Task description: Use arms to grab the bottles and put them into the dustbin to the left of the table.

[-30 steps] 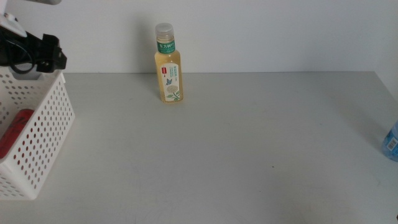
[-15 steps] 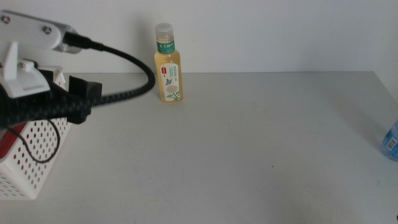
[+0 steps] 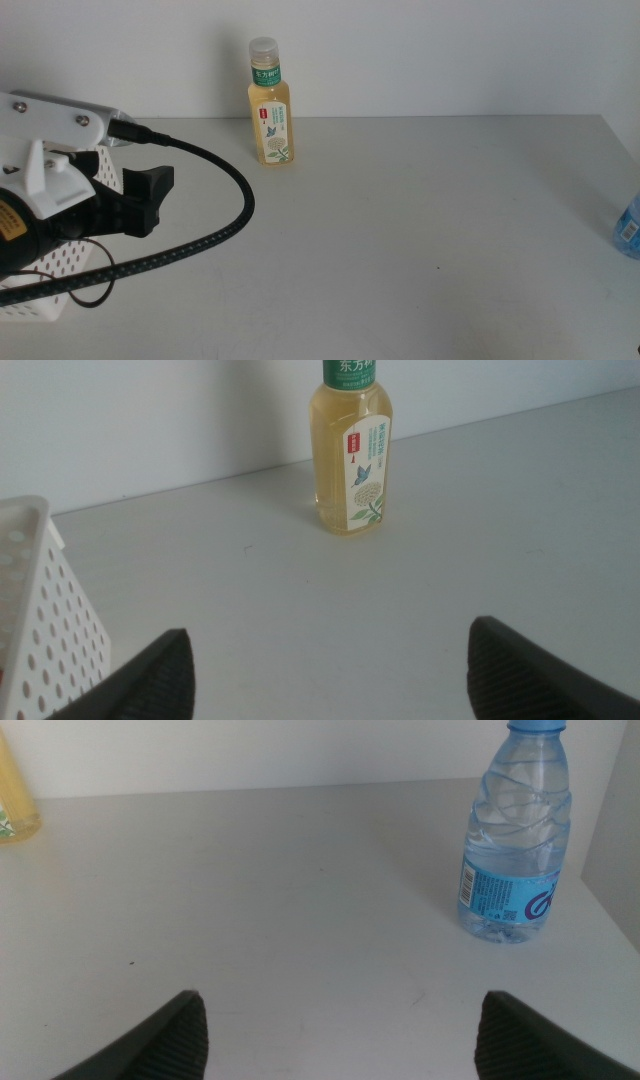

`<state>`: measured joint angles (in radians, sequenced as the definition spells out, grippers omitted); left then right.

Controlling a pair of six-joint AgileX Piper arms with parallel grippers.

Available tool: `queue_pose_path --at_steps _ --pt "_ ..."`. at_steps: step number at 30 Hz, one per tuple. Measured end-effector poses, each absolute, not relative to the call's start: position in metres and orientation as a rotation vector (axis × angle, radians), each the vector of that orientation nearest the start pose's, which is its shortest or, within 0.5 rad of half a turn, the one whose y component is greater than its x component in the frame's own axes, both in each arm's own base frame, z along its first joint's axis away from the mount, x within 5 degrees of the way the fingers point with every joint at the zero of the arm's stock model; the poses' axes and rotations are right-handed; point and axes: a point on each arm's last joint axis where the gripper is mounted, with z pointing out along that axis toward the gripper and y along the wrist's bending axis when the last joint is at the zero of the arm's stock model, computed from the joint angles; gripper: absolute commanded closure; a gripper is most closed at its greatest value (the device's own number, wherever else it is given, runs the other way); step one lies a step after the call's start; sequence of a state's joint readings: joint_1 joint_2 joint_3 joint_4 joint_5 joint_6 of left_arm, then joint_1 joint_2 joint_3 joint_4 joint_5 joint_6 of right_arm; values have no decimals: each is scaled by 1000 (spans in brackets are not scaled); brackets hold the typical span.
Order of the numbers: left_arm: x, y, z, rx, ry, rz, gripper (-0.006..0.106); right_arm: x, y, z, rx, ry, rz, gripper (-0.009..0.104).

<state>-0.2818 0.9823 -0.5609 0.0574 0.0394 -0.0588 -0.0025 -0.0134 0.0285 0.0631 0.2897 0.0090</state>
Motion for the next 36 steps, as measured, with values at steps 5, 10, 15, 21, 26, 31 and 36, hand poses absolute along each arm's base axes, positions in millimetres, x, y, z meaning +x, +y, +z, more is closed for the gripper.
queue_pose_path --at_steps 5,10,15,21,26,31,36 --pt "197 -57 285 270 1923 -187 7 54 2 178 51 1788 64 24" --pt "199 -58 287 276 1885 -187 7 54 2 178 51 1788 64 24" --pt "212 -62 279 284 1870 -190 7 54 2 178 51 1788 64 24" --pt "242 -83 256 299 1878 -245 7 54 2 178 51 1788 64 24" --pt "274 -109 244 307 1862 -267 7 54 2 178 51 1788 64 24" --pt "307 -135 231 253 1836 -246 7 54 2 178 51 1788 64 24" --pt "338 -152 214 183 1813 -189 7 54 2 178 51 1788 64 24"
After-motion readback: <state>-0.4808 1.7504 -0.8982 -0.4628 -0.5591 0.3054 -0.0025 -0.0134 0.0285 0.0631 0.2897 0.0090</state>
